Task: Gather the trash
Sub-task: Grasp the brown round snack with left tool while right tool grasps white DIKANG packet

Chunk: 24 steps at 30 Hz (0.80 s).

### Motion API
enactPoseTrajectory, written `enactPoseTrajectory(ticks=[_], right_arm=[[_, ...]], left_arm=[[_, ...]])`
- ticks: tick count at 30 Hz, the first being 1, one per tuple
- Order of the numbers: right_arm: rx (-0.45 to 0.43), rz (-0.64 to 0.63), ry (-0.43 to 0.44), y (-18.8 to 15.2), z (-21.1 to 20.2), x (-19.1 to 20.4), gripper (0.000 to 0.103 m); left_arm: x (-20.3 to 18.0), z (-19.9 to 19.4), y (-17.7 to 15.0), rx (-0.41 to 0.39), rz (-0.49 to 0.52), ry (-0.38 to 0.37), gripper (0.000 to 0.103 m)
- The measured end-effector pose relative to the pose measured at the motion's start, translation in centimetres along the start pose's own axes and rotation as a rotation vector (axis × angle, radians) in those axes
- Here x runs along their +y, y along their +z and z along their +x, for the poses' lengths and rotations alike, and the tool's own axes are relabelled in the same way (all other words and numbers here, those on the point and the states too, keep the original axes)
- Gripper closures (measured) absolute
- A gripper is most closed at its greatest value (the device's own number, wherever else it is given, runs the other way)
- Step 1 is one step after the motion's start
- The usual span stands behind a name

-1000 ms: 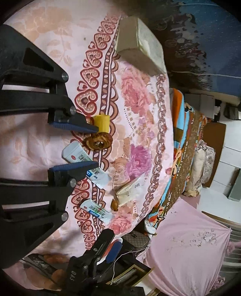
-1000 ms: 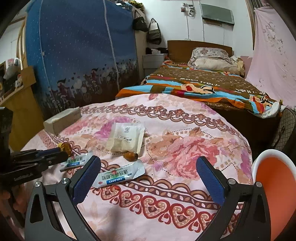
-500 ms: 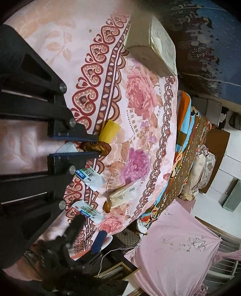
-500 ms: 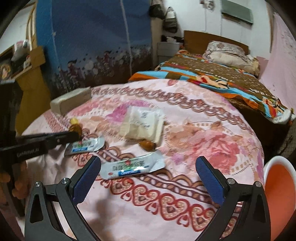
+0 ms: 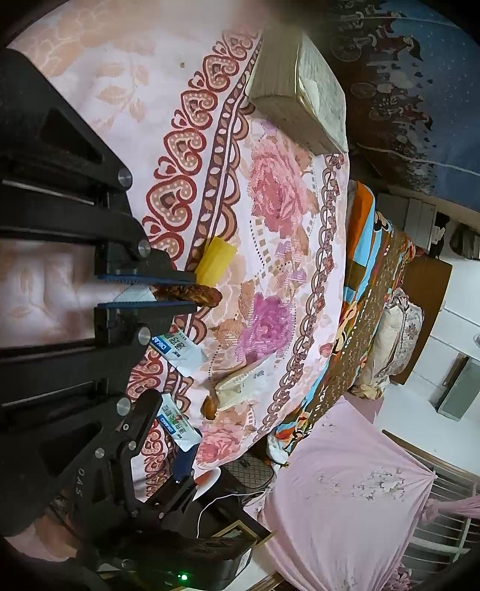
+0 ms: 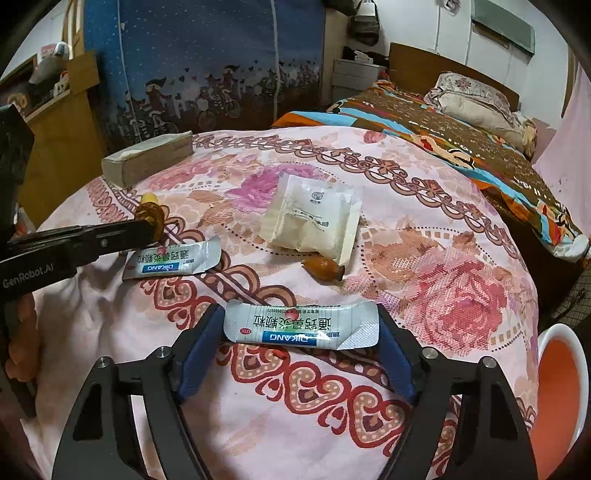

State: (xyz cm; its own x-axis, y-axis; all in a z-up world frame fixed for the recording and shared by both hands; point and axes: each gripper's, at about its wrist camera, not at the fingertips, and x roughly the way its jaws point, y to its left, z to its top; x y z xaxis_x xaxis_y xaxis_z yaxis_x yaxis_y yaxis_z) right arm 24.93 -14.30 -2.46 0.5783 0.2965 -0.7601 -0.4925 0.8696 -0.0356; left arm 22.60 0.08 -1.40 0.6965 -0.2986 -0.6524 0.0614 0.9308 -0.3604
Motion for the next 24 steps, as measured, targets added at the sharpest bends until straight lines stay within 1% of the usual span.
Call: enactPoseTrajectory(ticks=[4, 7, 10, 12, 13, 16, 20, 24], right_arm=[[-0.018, 0.009, -0.002, 0.0, -0.3, -0.1, 0.033], [-0.026, 0.012, -0.002, 0.0, -0.5, -0.3, 0.033], [-0.052, -0.004, -0.037, -0.1, -1.1, 0.2, 0.033], [-0.087, -0.016, -0.063, -0.1, -1.8, 0.4, 0.033], [-0.115, -0.019, -0.081, -0.2, -2.3, 0.6, 0.033], [-0.193, -0.011, -0.099, -0.5, -3.8, 0.4, 0.033], [-0.303, 0.021, -0.100, -1.0, -5.8, -0.2, 0.033], [-0.432, 0.056, -0.103, -1.7, -8.1, -0.8, 0.033]], left_arm=[[0.0, -0.5, -0.1, -0.023, 0.000, -0.005, 0.103], [-0.2, -1.2, -0.2, -0.056, 0.010, -0.014, 0.103], [-0.4, -2.0, -0.3, -0.097, 0.022, -0.021, 0.103], [-0.7, -2.6, -0.4, -0.129, 0.033, -0.019, 0.103], [-0.8, -2.9, -0.4, -0.146, 0.041, -0.018, 0.103], [-1.7, -3.9, -0.6, -0.197, 0.082, -0.014, 0.103], [-3.4, -5.2, -1.0, -0.274, 0.166, -0.008, 0.103], [-5.1, -6.2, -1.4, -0.341, 0.237, 0.002, 0.103]])
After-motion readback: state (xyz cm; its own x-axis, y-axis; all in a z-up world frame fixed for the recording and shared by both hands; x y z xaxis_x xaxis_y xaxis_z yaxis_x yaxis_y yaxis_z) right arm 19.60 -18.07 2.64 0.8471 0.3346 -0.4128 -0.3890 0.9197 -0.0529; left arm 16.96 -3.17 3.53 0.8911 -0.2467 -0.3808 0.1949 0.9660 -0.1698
